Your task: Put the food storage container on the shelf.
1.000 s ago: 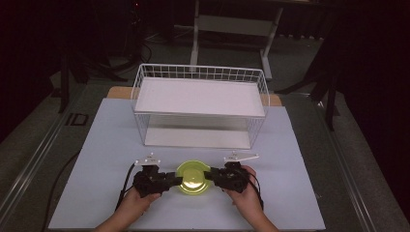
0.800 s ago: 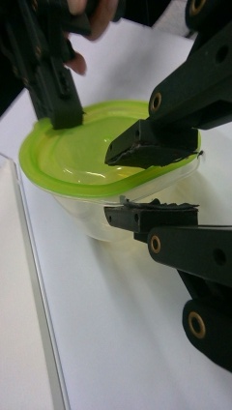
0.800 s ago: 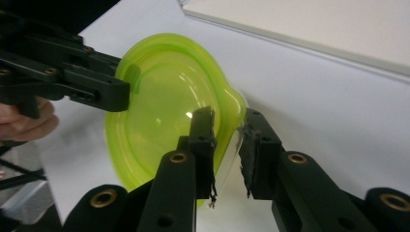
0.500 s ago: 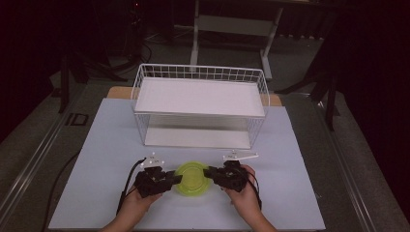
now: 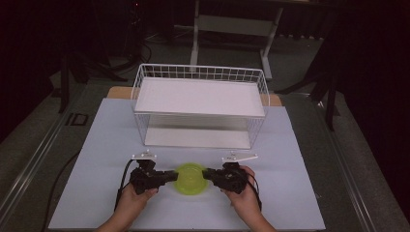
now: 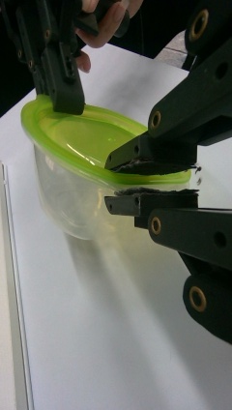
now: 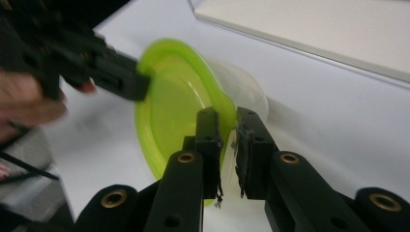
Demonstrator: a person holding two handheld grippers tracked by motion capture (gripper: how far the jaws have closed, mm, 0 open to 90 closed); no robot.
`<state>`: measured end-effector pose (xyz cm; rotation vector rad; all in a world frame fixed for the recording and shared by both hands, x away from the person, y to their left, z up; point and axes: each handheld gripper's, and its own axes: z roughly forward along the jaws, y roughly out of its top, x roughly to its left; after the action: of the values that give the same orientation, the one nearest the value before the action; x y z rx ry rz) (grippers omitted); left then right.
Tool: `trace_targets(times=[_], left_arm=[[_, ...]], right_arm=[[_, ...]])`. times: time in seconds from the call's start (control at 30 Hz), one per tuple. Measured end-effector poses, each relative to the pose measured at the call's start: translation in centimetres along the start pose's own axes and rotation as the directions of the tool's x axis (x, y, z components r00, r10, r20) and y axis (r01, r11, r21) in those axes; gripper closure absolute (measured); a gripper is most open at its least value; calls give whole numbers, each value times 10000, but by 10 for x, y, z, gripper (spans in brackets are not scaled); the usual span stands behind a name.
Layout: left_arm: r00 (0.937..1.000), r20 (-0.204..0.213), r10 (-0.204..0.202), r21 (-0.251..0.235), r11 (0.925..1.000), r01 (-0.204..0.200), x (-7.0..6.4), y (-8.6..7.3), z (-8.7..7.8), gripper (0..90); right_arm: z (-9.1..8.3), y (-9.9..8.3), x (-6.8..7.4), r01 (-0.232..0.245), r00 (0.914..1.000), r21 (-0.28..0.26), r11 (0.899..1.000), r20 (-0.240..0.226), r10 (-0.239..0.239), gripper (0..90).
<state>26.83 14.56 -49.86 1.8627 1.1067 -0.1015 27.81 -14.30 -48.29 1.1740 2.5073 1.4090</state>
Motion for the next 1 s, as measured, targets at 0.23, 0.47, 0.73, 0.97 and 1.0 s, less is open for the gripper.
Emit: trace_targets(times=[0.23, 0.47, 0.73, 0.97, 1.0], left_arm=[[9998, -118, 179, -307, 9994, -183, -5, 9, -4, 819], [9973, -192, 707, -664, 9952, -718, -10, 29, -7, 821], [9945, -320, 998, -854, 9911, -1022, -12, 47, 0, 823], [9963, -14, 854, -1340, 9873, -849, -5, 52, 9, 824], [9963, -8, 863, -1394, 9865, -855, -4, 53, 10, 824]], right_arm=[[-3, 4, -1, -115, 9999, -255, 9996, -13, 115, 812], [-11, 15, -7, -319, 9994, -779, 9965, 101, 327, 810], [-13, 21, -18, -667, 9970, -1129, 9914, 315, 706, 805], [-12, 26, -28, -819, 9940, -1366, 9872, 610, 909, 802], [-12, 26, -29, -795, 9939, -1406, 9869, 652, 894, 801]])
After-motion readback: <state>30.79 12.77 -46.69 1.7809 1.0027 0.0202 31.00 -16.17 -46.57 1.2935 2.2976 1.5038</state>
